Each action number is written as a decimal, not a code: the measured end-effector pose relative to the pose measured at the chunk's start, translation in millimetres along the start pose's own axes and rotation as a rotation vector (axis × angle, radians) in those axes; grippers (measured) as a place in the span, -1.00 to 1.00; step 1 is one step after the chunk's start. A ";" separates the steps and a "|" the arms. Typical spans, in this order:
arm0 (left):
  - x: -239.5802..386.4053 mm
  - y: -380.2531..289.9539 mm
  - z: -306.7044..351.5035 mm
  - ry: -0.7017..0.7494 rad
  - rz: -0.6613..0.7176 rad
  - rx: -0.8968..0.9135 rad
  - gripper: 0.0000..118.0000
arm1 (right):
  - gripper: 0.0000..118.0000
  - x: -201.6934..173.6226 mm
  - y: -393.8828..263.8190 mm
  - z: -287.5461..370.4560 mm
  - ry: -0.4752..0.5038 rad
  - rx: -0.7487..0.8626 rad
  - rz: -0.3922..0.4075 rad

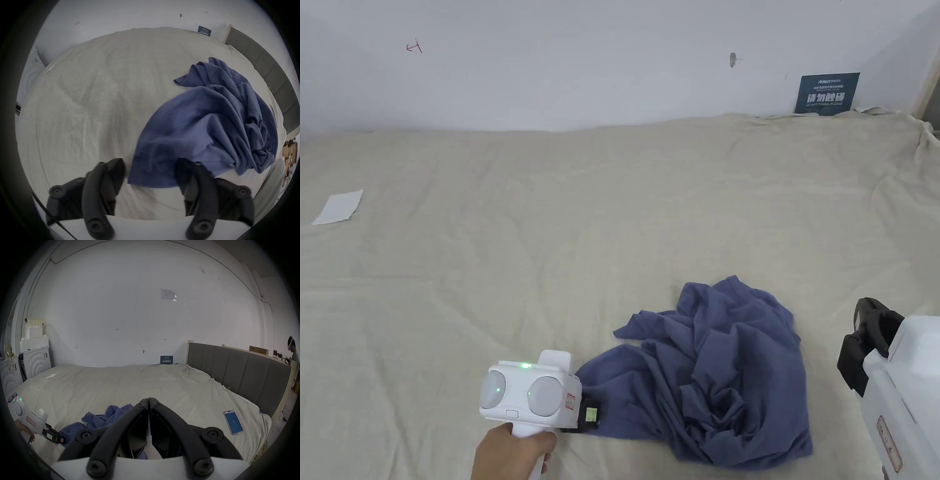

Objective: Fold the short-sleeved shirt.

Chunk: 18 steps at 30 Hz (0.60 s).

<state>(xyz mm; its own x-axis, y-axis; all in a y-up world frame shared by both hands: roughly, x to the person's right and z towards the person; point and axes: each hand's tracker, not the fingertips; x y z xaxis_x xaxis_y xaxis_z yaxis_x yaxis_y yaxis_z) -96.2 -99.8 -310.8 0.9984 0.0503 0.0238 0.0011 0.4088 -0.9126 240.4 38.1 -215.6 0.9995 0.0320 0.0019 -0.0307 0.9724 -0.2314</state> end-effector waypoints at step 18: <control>-21.5 12.6 72.5 -0.106 0.045 0.229 -1.00 | -0.99 12.7 24.4 -81.1 0.084 -0.098 0.026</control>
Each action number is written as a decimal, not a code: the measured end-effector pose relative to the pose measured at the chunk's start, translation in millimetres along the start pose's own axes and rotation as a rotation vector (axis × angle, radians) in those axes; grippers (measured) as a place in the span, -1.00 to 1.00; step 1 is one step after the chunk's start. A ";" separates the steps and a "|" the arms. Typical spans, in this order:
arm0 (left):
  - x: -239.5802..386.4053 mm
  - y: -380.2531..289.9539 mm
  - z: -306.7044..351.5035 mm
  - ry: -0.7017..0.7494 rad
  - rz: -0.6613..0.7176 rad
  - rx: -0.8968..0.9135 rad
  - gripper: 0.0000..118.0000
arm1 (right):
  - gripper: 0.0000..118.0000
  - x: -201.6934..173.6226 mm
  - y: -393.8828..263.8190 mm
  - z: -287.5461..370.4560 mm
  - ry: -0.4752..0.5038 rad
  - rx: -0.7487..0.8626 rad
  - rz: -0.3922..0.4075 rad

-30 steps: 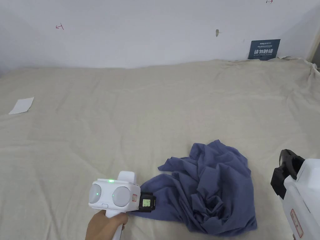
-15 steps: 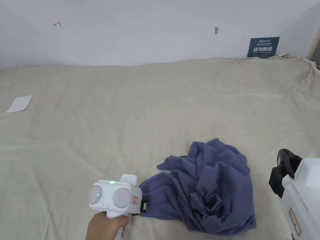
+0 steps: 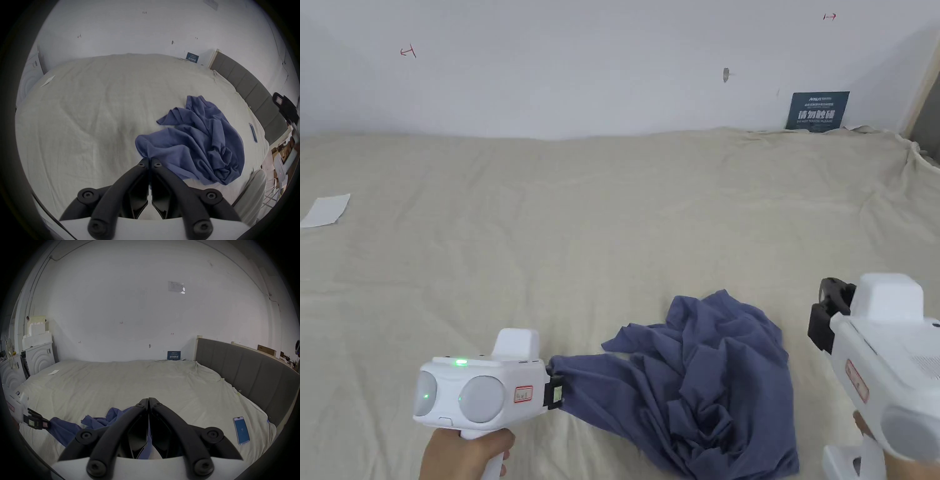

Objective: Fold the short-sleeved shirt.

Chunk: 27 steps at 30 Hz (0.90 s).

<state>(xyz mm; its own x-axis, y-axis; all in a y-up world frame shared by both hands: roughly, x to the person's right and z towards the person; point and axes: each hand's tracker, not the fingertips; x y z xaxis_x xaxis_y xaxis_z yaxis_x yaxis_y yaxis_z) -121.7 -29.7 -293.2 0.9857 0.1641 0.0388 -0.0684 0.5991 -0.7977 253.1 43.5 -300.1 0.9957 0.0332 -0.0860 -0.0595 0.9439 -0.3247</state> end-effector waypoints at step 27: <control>-16.3 4.6 -15.2 -0.005 0.025 -0.021 -1.00 | 0.41 16.7 -58.2 -246.9 0.031 -0.647 -0.088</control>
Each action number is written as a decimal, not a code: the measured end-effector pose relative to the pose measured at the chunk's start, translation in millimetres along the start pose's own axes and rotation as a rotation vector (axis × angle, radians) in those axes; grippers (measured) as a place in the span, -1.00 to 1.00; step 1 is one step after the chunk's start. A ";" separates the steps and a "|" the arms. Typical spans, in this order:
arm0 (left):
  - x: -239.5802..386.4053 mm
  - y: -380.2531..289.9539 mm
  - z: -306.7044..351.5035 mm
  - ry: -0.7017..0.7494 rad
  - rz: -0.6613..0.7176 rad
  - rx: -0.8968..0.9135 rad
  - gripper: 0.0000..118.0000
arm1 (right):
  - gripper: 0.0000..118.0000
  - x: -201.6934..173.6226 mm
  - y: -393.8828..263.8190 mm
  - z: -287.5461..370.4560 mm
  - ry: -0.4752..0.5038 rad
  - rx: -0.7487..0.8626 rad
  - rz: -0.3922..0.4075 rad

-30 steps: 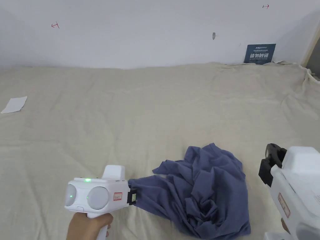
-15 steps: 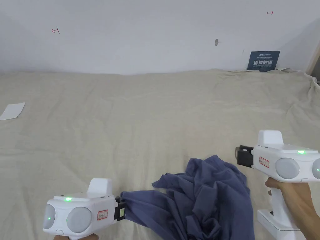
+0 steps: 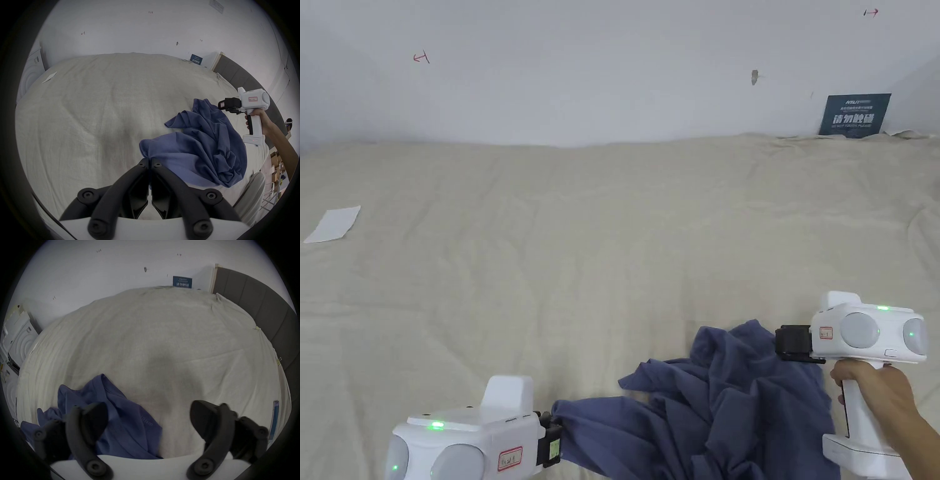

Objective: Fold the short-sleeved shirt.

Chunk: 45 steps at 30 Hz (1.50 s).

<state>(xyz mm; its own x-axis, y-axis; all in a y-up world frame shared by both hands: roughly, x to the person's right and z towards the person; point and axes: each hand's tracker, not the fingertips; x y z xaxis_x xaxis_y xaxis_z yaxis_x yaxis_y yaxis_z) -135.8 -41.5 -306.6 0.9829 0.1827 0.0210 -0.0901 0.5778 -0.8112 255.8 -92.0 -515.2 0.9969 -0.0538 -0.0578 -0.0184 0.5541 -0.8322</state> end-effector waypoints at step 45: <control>-77.8 209.1 164.6 0.097 0.163 0.436 -1.00 | -0.94 55.2 148.4 303.4 -0.029 0.512 0.037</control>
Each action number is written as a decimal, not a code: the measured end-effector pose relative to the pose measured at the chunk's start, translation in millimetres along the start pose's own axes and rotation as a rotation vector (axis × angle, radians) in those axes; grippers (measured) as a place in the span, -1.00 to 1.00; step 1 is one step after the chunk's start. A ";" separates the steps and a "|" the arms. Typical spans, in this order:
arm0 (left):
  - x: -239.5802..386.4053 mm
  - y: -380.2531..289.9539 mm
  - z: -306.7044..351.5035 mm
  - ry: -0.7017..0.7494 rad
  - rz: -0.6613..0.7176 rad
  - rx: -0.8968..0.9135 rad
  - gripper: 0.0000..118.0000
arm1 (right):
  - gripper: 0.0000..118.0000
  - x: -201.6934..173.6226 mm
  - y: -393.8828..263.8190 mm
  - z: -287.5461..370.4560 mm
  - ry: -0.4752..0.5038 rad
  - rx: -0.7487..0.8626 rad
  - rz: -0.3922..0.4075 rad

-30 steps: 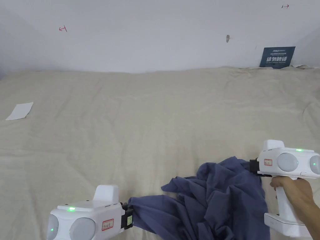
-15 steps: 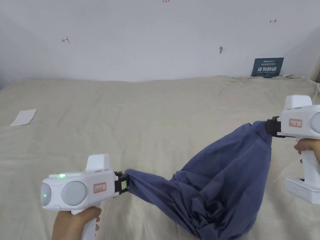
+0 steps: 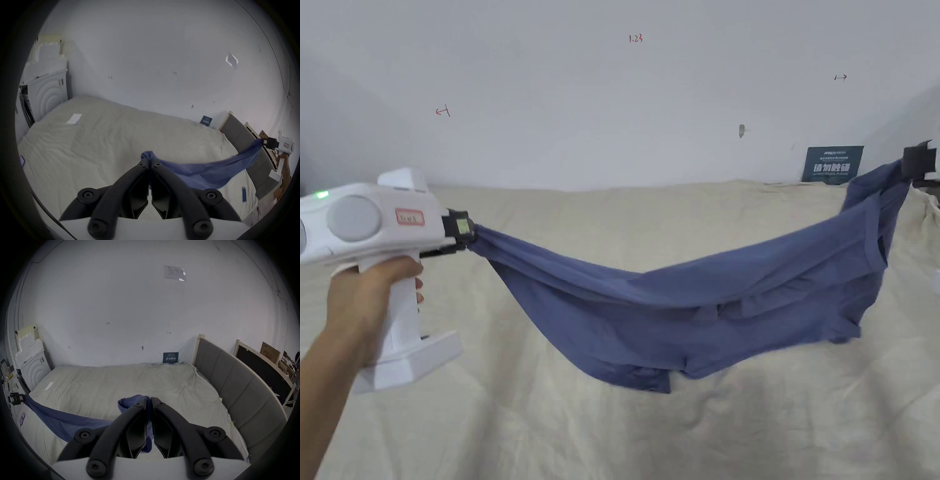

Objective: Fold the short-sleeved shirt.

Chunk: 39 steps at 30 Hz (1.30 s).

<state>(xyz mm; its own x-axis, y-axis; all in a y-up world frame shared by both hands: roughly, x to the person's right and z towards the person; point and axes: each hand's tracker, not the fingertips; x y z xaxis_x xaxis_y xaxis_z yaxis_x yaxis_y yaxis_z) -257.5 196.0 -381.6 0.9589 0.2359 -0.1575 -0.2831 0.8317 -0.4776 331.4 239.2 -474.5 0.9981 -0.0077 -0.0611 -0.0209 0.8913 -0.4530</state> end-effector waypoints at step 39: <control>-17.2 47.5 -80.3 0.110 -0.067 0.043 -1.00 | -0.94 -26.6 -27.3 -97.4 -0.006 -0.020 -0.049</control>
<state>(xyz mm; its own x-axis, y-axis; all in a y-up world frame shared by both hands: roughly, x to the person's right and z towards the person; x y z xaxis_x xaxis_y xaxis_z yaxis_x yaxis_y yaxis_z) -288.9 191.1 -471.0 0.9672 0.1241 -0.2217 -0.2149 0.8652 -0.4530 299.8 171.0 -547.2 0.9983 -0.0483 -0.0327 0.0271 0.8807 -0.4730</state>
